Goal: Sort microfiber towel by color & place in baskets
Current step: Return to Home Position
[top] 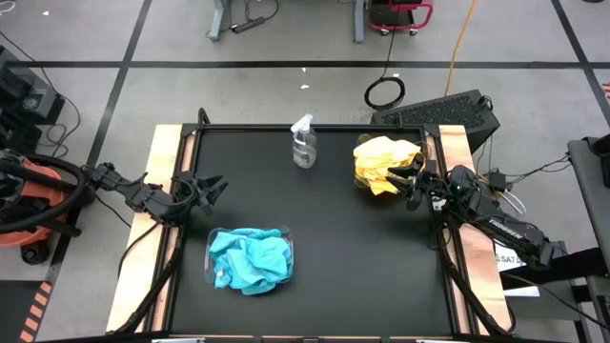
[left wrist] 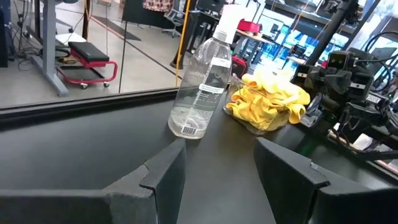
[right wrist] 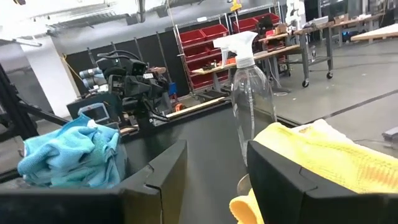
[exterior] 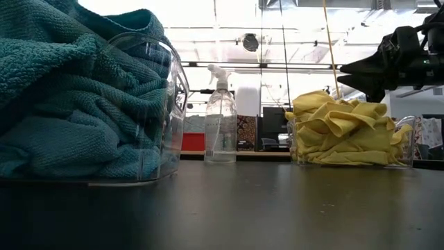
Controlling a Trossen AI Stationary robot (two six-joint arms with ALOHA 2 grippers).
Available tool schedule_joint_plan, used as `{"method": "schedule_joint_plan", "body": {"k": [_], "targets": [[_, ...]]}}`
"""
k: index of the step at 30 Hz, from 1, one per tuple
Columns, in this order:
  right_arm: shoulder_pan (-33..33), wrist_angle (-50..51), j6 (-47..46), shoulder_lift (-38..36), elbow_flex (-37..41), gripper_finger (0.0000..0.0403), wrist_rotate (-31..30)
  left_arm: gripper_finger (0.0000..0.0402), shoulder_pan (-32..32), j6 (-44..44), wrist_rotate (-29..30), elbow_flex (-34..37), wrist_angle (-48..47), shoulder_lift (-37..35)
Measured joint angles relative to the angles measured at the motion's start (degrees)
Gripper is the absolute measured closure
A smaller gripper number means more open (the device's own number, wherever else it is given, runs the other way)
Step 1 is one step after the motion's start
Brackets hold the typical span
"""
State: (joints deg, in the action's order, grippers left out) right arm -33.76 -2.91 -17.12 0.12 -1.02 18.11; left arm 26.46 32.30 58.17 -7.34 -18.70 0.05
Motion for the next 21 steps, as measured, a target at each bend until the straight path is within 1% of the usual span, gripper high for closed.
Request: {"method": "schedule_joint_plan", "body": {"k": [8, 21], "targets": [[0.0, 0.0, 4.4, 0.0, 0.0, 0.0243, -0.2, 0.0206, 0.0, -1.4, 0.0, 0.0, -0.2, 0.0], [0.0, 0.0, 4.3, 0.0, 0.0, 0.0243, -0.2, 0.0206, 0.0, -1.6, 0.1, 0.0, -0.3, 0.0]]}}
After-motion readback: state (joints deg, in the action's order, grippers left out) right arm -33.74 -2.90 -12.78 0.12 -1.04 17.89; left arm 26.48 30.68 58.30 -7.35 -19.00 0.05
